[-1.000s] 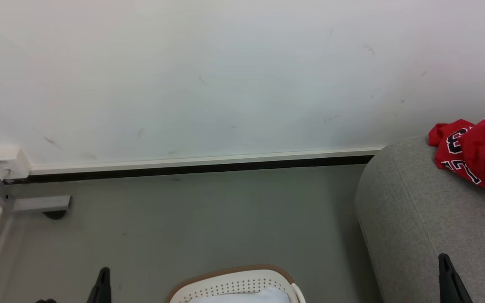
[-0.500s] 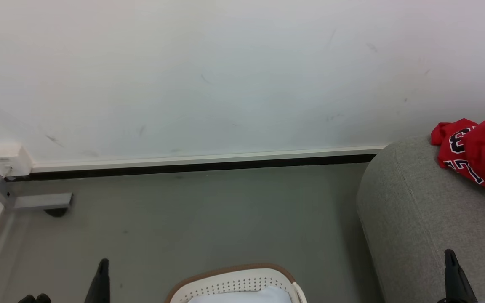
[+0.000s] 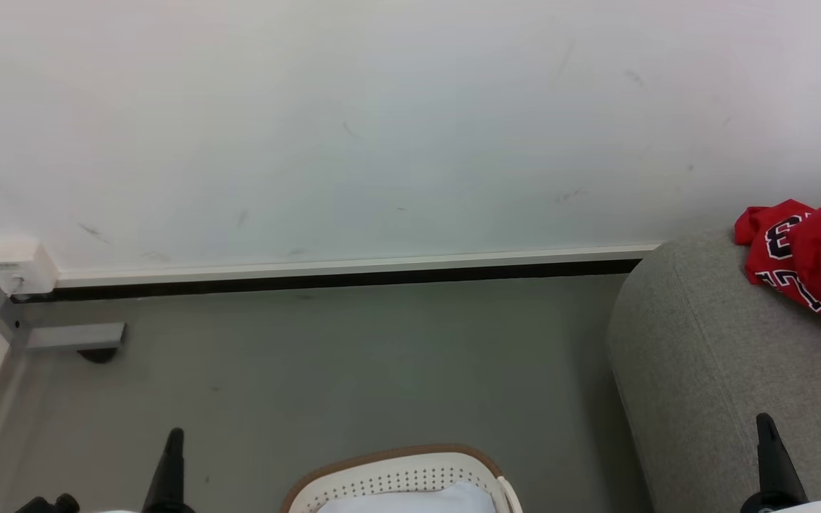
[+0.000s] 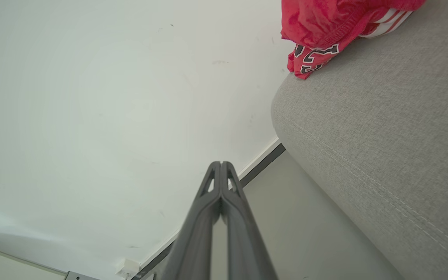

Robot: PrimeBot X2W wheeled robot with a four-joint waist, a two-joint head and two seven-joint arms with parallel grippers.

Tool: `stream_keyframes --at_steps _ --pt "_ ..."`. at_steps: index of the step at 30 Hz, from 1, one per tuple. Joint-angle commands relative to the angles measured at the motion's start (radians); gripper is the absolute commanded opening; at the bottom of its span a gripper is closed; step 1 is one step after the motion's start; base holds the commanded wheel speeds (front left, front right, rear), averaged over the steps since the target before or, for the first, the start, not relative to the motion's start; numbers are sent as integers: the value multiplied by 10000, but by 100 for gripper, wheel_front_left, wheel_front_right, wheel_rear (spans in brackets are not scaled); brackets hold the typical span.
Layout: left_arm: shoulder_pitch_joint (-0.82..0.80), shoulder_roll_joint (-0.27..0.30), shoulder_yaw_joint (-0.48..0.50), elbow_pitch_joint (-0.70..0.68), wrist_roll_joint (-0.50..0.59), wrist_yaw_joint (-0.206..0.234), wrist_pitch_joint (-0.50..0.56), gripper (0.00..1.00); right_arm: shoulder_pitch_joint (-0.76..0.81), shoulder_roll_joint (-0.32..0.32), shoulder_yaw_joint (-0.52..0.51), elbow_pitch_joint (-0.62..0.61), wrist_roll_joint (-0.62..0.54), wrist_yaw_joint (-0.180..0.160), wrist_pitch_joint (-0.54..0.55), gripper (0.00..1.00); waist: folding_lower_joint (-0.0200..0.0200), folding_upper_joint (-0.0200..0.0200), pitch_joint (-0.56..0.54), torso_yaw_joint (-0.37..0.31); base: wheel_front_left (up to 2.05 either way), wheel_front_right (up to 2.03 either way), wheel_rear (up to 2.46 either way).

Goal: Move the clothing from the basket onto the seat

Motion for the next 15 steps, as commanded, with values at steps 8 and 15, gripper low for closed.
stream_keyframes --at_steps 8,15 --pt "-325 -10 117 -107 -1065 -71 290 0 -352 -98 -108 -143 1129 -11 278 0 -1 0 31 38 0 0 0" --pt "-422 -36 166 -105 -1782 -85 486 0 -442 -102 -150 -142 1880 -12 473 0 -1 0 58 70 0 0 0"
